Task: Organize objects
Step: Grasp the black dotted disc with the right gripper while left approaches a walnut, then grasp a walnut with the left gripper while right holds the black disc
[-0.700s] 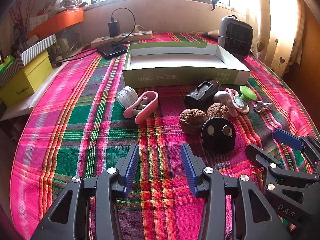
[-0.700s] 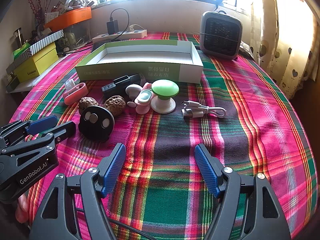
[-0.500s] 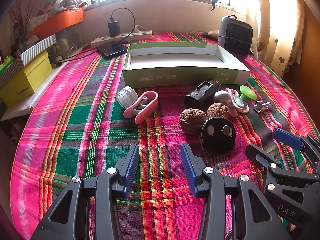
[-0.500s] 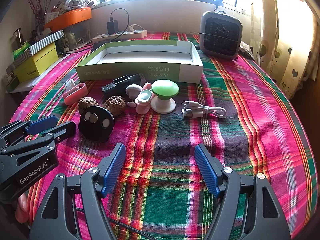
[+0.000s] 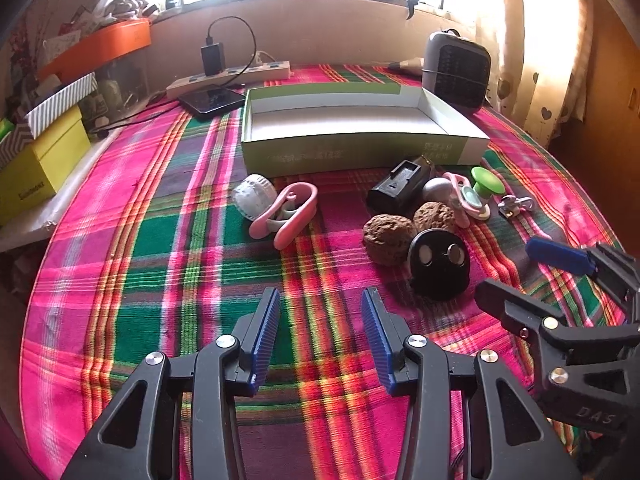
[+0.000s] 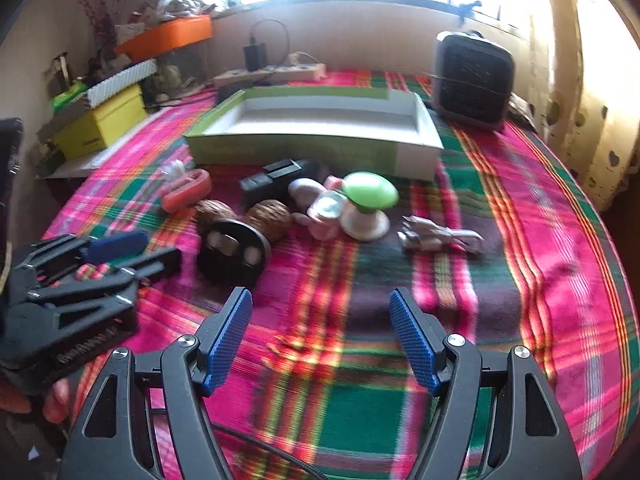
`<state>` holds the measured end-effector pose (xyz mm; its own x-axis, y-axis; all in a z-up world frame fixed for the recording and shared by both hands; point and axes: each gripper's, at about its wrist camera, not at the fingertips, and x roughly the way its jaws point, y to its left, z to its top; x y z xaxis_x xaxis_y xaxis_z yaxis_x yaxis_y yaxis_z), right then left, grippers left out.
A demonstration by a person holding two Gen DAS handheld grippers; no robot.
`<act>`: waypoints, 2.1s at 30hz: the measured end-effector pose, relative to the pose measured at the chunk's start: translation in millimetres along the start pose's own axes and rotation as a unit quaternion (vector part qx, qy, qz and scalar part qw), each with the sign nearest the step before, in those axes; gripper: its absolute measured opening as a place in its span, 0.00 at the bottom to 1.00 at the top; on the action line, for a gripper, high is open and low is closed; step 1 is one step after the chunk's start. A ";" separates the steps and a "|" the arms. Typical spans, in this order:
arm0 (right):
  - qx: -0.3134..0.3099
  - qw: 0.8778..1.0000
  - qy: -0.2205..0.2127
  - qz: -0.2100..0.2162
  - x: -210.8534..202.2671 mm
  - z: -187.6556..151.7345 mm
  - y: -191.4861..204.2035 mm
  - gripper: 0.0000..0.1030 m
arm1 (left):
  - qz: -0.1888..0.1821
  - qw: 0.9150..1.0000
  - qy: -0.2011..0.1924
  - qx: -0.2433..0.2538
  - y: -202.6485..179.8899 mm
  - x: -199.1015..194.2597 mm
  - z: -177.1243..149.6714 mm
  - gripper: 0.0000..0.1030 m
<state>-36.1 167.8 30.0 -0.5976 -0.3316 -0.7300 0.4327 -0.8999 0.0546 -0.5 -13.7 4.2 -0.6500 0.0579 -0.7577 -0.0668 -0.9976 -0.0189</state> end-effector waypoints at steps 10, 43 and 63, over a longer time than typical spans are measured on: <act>-0.011 0.998 0.027 0.058 25.4 17.3 19.6 0.69 | 0.005 1.000 0.000 -0.017 23.4 -1.5 -2.8 0.40; 0.011 0.999 0.024 0.045 22.2 13.8 10.4 0.31 | -0.091 0.996 0.001 -0.008 12.4 5.9 11.7 0.40; 0.029 0.998 0.017 0.048 13.7 8.3 -3.2 0.28 | -0.118 0.993 0.000 0.018 -7.3 20.5 32.9 0.40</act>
<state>-51.3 163.8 25.4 -0.5323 -0.4077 -0.7419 0.4464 -0.8798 0.1632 -38.3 -4.0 10.2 -0.6130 0.2893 -0.7353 -0.2439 -0.9544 -0.1721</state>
